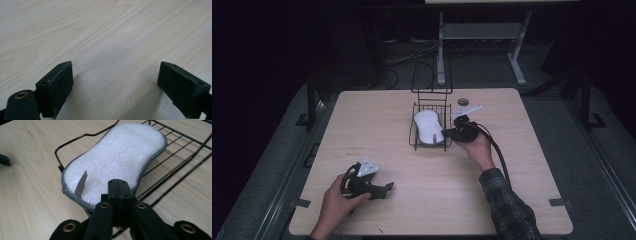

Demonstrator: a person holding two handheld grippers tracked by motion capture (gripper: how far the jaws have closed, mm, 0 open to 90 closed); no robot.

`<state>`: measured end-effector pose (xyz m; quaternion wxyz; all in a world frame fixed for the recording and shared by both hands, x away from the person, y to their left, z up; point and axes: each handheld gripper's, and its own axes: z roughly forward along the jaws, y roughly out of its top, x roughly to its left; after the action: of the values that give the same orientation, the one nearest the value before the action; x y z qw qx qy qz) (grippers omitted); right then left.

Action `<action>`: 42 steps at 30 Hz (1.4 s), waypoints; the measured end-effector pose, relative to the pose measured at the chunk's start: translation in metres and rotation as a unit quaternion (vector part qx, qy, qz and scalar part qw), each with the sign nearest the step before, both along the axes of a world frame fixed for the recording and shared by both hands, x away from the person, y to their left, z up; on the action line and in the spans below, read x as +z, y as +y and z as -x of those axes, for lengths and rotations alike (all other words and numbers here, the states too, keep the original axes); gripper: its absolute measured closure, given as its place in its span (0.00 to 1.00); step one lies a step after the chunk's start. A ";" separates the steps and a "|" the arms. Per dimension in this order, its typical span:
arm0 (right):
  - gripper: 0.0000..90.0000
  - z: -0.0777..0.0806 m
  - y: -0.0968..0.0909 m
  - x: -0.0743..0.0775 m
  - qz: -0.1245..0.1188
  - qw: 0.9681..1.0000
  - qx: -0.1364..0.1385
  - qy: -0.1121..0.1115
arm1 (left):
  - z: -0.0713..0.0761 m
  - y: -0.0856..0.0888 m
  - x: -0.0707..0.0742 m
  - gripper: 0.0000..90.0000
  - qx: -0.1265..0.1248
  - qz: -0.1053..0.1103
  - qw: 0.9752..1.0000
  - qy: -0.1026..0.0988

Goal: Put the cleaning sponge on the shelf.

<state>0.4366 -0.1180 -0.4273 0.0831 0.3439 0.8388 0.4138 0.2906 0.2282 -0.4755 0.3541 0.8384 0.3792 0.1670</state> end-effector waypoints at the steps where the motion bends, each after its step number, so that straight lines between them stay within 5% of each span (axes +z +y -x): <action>1: 1.00 0.001 0.002 0.000 0.000 1.000 0.003 0.000 | 0.000 0.000 0.000 0.14 0.000 0.000 1.000 0.000; 12: 1.00 0.007 0.018 -0.001 -0.003 1.000 0.027 -0.003 | 0.000 0.000 0.000 0.14 0.000 -0.001 1.000 0.000; 21: 0.95 0.013 -0.008 0.009 -0.016 1.000 -0.004 -0.010 | 0.000 0.000 0.000 0.14 0.000 0.000 1.000 0.000; 33: 0.40 0.037 -0.059 0.013 -0.012 0.997 -0.079 -0.008 | 0.000 0.000 0.000 0.14 0.001 0.000 1.000 0.000; 42: 0.26 0.061 -0.086 0.002 -0.003 0.993 -0.116 -0.004 | 0.000 0.000 0.000 0.14 0.002 0.002 1.000 -0.001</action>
<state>0.3756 -0.2039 -0.4252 0.1333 0.4377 0.7914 0.4054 0.2906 0.2278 -0.4757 0.3559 0.8368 0.3809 0.1674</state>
